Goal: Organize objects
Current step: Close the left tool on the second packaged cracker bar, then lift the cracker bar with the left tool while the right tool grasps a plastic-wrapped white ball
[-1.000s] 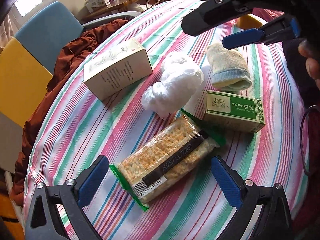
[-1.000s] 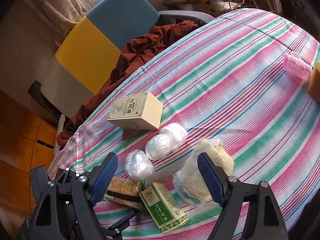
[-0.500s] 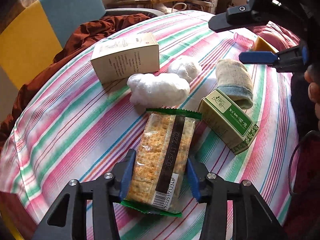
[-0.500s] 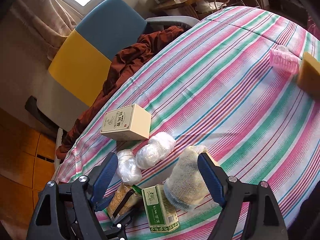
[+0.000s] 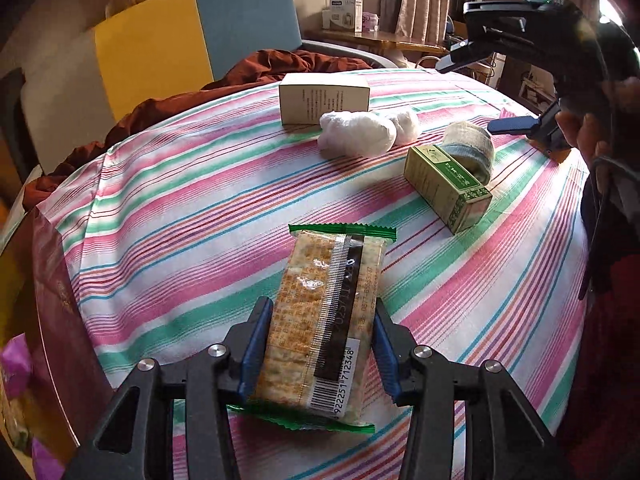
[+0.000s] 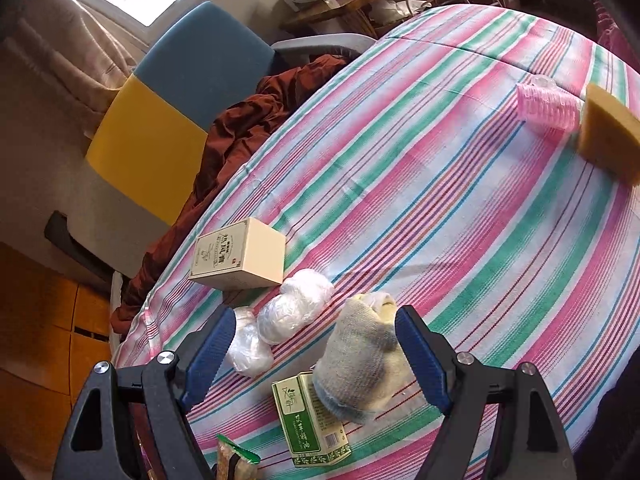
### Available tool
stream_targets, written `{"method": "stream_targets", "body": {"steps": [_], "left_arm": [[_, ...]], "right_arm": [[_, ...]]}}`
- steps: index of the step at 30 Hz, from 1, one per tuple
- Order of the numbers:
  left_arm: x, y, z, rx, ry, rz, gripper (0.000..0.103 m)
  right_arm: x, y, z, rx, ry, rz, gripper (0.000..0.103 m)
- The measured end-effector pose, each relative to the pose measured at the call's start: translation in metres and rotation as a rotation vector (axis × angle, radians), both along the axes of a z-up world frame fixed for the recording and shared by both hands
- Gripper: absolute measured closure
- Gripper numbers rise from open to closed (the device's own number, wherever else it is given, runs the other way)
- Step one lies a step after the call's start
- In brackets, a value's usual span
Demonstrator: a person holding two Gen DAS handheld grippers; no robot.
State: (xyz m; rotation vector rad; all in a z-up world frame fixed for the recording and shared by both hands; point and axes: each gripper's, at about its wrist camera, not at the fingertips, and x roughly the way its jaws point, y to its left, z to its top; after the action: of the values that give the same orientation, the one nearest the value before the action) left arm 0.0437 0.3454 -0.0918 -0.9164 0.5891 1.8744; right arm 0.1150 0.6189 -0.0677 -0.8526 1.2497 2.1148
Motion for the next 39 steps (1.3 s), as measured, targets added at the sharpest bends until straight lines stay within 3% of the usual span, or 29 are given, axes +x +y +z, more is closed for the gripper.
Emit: {"method": "stream_targets", "body": {"steps": [7,17,22,24,27,33,39], "left_arm": [[-0.001,0.0,-0.005,0.048,0.021,0.008,0.054],[-0.001,-0.005,-0.008,0.084,0.031,0.013,0.054],[-0.001,-0.006,-0.008,0.093,0.027,0.014,0.054],[-0.001,-0.006,-0.008,0.095,0.029,0.015,0.054],[0.0,-0.007,-0.009,0.094,0.033,0.016,0.053],[-0.001,-0.007,-0.009,0.094,0.036,0.016,0.053],[0.001,-0.006,-0.009,0.088,0.052,0.017,0.053]], "right_arm": [[-0.035,-0.032,0.009,0.09,-0.022,0.205,0.022],[-0.108,-0.079,0.009,0.262,-0.15,0.505,0.04],[-0.143,-0.086,-0.017,0.339,-0.243,0.565,0.043],[-0.146,-0.085,-0.028,0.358,-0.299,0.575,0.06],[-0.143,-0.082,-0.04,0.368,-0.376,0.583,0.07],[-0.139,-0.087,-0.036,0.359,-0.335,0.621,0.072],[-0.146,-0.102,-0.043,0.359,-0.357,0.686,0.072]]}}
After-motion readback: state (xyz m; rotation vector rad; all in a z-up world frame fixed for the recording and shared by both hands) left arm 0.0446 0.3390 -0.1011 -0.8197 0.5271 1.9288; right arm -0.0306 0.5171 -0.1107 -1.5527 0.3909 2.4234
